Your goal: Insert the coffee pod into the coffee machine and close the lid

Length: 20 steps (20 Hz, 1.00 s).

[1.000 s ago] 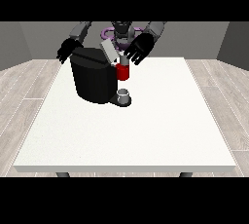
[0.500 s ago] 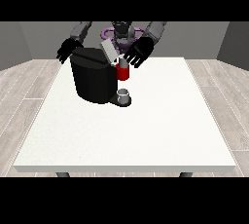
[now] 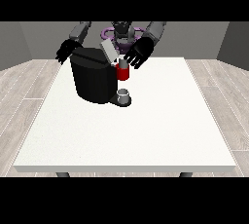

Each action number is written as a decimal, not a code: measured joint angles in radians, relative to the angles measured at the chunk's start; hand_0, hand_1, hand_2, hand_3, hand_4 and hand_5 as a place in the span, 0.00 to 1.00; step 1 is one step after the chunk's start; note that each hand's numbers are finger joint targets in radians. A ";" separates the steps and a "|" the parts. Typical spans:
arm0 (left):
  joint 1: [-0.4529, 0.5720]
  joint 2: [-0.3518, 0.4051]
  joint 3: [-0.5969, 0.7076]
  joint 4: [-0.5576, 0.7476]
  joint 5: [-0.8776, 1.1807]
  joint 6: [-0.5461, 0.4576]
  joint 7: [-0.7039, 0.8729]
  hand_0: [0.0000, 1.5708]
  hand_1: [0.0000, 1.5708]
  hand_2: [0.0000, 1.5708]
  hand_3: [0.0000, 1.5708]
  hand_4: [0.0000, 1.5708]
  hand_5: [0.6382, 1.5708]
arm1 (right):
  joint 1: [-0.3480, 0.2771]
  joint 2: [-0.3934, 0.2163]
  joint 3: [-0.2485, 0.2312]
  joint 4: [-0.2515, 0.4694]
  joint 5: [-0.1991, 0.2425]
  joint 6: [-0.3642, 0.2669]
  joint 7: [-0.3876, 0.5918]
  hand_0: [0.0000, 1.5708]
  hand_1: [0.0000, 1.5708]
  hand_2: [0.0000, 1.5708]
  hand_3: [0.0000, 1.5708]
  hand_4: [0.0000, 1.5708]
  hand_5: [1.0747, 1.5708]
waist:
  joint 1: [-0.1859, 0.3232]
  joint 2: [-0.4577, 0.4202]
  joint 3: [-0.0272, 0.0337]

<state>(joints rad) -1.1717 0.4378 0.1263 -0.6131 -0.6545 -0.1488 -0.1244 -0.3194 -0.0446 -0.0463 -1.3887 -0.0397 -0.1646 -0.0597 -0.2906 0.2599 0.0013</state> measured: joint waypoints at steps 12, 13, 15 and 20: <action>-0.008 0.004 -0.010 -0.006 -0.025 -0.011 0.002 0.67 0.67 0.71 0.60 0.25 1.00 | -0.005 0.006 -0.005 0.017 0.005 -0.012 -0.011 0.00 0.00 0.00 0.00 0.28 1.00 | 0.007 0.006 0.0002; -0.008 0.006 -0.010 -0.006 -0.027 -0.008 -0.004 0.68 0.68 0.71 0.60 0.24 1.00 | -0.003 0.010 -0.001 0.017 0.007 -0.012 -0.023 0.00 0.00 0.00 0.00 0.27 1.00 | 0.007 0.012 0.0001; -0.007 0.000 -0.014 -0.006 -0.033 -0.005 0.002 0.67 0.67 0.72 0.61 0.23 1.00 | -0.001 0.000 -0.010 0.024 -0.003 0.000 -0.020 0.00 0.00 0.00 0.00 0.30 1.00 | 0.004 0.009 -0.0004; -0.002 0.000 -0.018 -0.015 -0.041 -0.001 -0.021 0.65 0.65 0.69 0.58 0.23 1.00 | -0.010 -0.001 -0.028 0.041 -0.013 -0.002 -0.038 0.00 0.00 0.00 0.00 0.30 1.00 | 0.023 0.012 -0.0003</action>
<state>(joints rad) -1.1734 0.4373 0.1081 -0.6282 -0.6954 -0.1498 -0.1451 -0.3294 -0.0458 -0.0745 -1.3480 -0.0531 -0.1671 -0.0977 -0.2677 0.2721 0.0010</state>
